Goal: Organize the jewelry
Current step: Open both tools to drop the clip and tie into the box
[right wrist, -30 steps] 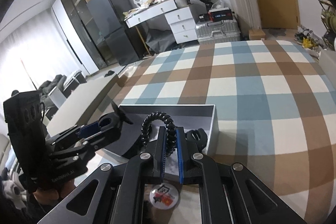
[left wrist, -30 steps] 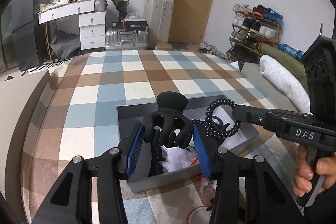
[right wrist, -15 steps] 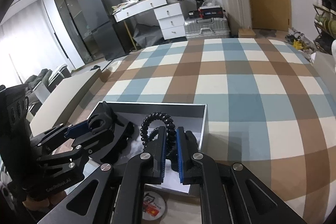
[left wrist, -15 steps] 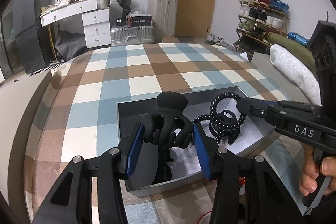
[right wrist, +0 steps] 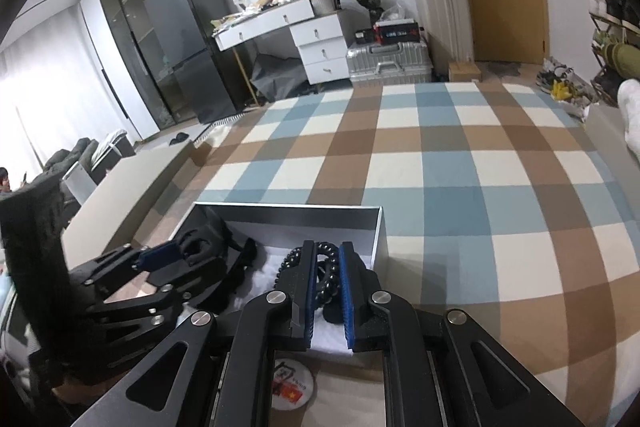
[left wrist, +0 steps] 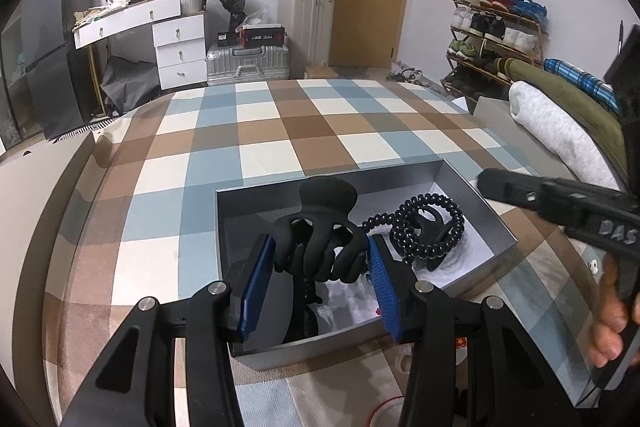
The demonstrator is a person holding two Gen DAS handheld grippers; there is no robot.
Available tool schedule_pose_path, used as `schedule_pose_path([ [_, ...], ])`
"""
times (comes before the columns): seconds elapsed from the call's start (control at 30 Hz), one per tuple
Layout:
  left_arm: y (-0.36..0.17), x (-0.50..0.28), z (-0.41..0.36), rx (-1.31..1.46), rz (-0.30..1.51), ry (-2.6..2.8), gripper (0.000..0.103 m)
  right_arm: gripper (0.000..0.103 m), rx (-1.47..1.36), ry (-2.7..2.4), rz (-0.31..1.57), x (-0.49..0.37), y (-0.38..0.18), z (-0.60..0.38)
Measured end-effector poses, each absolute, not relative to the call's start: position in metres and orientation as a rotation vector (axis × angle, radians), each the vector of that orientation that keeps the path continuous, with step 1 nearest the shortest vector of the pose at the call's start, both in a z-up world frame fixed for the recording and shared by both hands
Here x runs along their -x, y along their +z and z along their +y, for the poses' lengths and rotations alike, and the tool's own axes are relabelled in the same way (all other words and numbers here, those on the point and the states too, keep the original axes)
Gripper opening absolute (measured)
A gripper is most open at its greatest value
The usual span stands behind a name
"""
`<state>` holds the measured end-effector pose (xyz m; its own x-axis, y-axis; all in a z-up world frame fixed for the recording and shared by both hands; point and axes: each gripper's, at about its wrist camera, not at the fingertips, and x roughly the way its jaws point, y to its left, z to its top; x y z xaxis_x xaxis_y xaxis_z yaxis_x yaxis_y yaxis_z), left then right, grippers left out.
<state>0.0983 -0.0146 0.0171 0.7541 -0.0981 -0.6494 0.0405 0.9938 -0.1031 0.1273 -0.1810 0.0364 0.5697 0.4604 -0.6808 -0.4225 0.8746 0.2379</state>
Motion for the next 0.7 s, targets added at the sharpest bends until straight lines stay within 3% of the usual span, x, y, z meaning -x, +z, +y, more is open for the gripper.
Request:
schedule_pose_path([
  [0.3,0.023,-0.088,-0.012,0.099,0.741,-0.083,0.045,0.044,-0.061,0.540,0.787,-0.107,0.054,-0.195],
  [0.37,0.026,-0.081,-0.011,0.106,0.737,-0.086,0.055,0.049,-0.066,0.539,0.788,-0.104,0.054,-0.198],
  [0.53,0.033,-0.065,-0.009,0.122,0.721,-0.093,0.078,0.076,-0.086,0.537,0.812,-0.100,0.050,-0.204],
  [0.7,0.035,-0.051,-0.014,0.088,0.704,-0.099,0.085,0.098,-0.055,0.528,0.861,-0.094,0.042,-0.204],
])
